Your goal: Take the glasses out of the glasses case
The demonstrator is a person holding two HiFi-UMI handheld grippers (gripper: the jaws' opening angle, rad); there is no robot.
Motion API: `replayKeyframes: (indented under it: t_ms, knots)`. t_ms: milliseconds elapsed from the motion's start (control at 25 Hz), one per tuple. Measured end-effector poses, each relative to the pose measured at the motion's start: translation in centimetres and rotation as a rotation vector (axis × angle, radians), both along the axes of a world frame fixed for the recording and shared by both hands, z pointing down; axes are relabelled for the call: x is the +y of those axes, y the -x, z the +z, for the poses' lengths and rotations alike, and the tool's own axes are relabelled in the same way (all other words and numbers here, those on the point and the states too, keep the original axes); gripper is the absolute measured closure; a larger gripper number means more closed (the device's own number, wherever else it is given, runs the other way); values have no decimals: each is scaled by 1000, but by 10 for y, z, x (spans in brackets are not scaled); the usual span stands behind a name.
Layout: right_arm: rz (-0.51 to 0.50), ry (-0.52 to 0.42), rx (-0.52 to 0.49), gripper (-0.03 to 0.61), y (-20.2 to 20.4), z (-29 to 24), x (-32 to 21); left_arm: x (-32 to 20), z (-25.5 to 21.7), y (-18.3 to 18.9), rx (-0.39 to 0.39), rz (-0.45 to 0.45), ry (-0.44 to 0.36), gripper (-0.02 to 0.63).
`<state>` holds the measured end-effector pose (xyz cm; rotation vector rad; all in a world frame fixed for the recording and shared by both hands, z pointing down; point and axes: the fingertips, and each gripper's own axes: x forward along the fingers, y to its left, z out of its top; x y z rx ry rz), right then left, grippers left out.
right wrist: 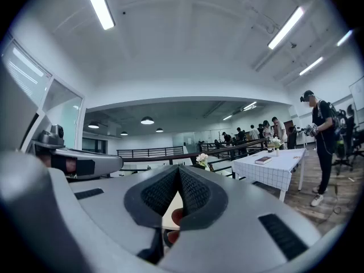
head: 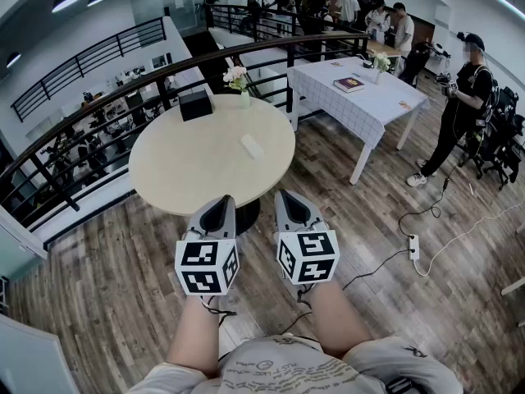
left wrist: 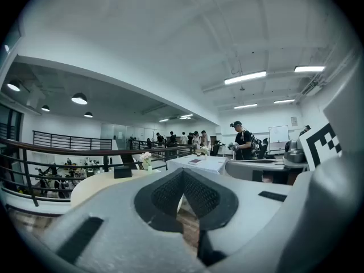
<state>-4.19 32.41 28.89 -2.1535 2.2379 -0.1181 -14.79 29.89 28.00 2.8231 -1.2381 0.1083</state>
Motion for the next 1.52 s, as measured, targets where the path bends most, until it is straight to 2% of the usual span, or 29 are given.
replayKeyframes:
  t_ms: [360,1040,1280,1520]
  knots:
    - [-30,-27,-43,569,-23,-3,2,-1,6,-23,1,-29,12,604]
    - [-82,10,-7,569,-50,21,-13,-18,33,-60,7,-56,41,604]
    - [-78,16,-8,569,-59,28,-65,-70,36,-67,13,-53,31,604]
    - [-90,35,3,569,-64,31,-140,-146,40,-71,17,-62,53,604]
